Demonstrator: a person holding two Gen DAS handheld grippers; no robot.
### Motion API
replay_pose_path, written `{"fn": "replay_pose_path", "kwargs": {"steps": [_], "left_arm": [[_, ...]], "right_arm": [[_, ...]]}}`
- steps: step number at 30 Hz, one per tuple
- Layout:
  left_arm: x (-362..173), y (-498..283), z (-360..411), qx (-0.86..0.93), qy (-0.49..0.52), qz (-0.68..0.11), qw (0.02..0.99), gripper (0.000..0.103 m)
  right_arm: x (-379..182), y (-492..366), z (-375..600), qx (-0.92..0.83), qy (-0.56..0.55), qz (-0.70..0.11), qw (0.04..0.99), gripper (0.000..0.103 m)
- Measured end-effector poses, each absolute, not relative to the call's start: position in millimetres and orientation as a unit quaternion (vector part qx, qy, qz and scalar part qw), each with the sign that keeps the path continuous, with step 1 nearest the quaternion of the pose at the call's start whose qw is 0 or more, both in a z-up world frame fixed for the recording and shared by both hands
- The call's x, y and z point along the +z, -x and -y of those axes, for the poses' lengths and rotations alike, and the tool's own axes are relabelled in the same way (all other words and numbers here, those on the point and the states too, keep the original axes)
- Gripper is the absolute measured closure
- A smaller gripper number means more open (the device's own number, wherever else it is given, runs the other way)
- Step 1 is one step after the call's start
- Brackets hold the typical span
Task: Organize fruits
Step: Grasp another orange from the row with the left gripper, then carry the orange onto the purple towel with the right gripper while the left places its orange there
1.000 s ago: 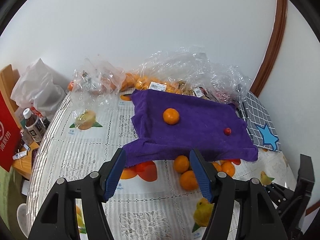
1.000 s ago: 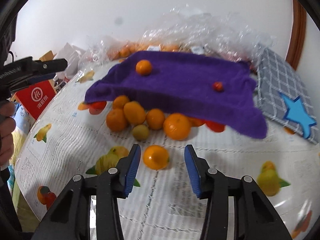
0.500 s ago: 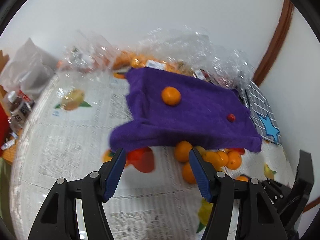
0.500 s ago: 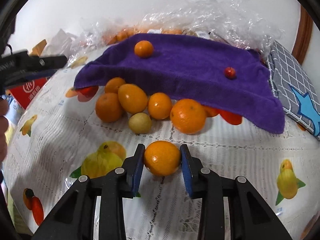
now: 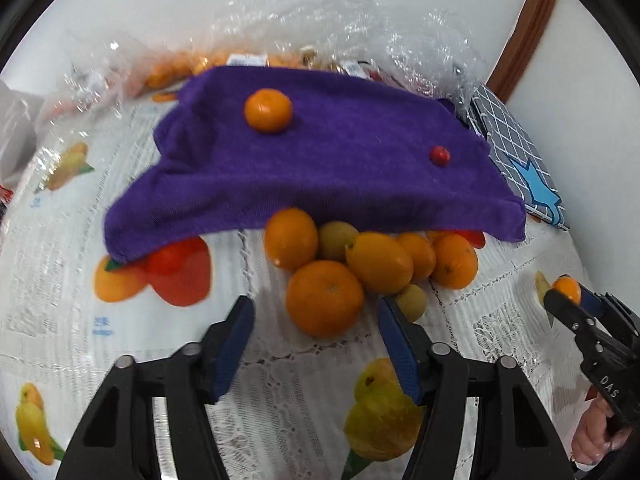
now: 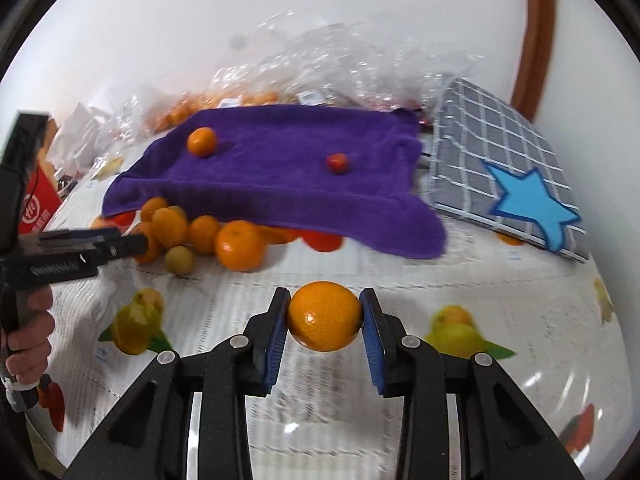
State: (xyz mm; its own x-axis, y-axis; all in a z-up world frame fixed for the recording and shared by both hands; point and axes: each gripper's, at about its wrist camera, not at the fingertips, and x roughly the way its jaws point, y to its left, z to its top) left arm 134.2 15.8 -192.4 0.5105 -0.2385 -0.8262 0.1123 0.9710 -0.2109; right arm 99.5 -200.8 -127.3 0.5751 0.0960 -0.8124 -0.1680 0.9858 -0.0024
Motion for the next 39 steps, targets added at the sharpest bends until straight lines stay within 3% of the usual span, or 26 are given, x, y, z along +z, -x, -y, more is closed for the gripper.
{"fn": "replay_pose_path", "kwargs": {"steps": [5,39], "left_arm": [[-196.7,-135.3,-18.0,-0.110,0.089,-0.472,0.870,0.065],[-125.1,-100.5,-82.0,-0.063,0.126,-0.414,0.899,0.065]], "right_arm": [[-124.7,-97.7,213.5,0.057,0.024,-0.453,0.889,0.068],[-83.0,-81.2,209.7,0.042,0.010,-0.406,0.913,0.068]]}}
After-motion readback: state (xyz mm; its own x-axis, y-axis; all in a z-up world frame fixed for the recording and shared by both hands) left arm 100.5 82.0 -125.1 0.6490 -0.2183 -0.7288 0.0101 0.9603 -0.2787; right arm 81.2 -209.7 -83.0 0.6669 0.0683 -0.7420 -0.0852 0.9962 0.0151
